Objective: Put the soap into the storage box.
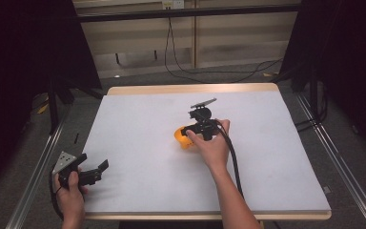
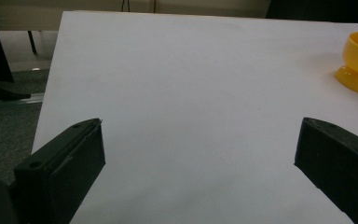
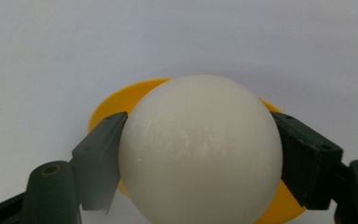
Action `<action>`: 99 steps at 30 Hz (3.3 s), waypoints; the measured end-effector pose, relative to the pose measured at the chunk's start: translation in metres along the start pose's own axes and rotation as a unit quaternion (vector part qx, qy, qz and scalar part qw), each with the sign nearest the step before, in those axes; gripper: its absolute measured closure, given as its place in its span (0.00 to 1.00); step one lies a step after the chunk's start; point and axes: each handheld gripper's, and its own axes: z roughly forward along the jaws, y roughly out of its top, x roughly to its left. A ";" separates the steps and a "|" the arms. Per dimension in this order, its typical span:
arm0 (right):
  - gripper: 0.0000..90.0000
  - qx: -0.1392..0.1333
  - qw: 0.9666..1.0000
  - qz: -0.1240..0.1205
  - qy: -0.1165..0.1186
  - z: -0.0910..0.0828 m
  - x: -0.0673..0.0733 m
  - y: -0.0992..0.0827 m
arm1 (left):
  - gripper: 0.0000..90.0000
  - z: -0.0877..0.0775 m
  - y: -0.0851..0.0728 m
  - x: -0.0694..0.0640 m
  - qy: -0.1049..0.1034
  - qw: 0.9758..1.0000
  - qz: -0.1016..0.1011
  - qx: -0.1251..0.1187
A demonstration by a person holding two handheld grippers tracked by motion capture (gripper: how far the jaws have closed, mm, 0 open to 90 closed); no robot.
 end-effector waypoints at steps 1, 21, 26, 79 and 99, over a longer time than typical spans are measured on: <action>0.26 0.001 1.000 -0.003 0.001 0.001 0.000 0.000 | 0.01 0.000 0.000 0.000 0.000 1.000 0.000 0.000; 0.26 0.019 1.000 -0.001 -0.006 0.014 -0.001 -0.004 | 0.01 0.000 0.000 0.000 -0.003 1.000 0.000 0.001; 0.26 0.027 1.000 0.001 -0.007 0.018 -0.001 -0.006 | 0.01 0.000 0.000 0.000 -0.002 1.000 0.000 0.001; 0.00 -0.036 0.999 0.033 0.011 -0.043 -0.082 -0.055 | 0.01 0.001 0.000 -0.002 0.001 1.000 0.004 0.003; 0.00 -0.041 0.997 0.058 -0.013 -0.054 -0.122 -0.084 | 0.01 0.001 0.000 -0.002 0.000 1.000 0.006 0.003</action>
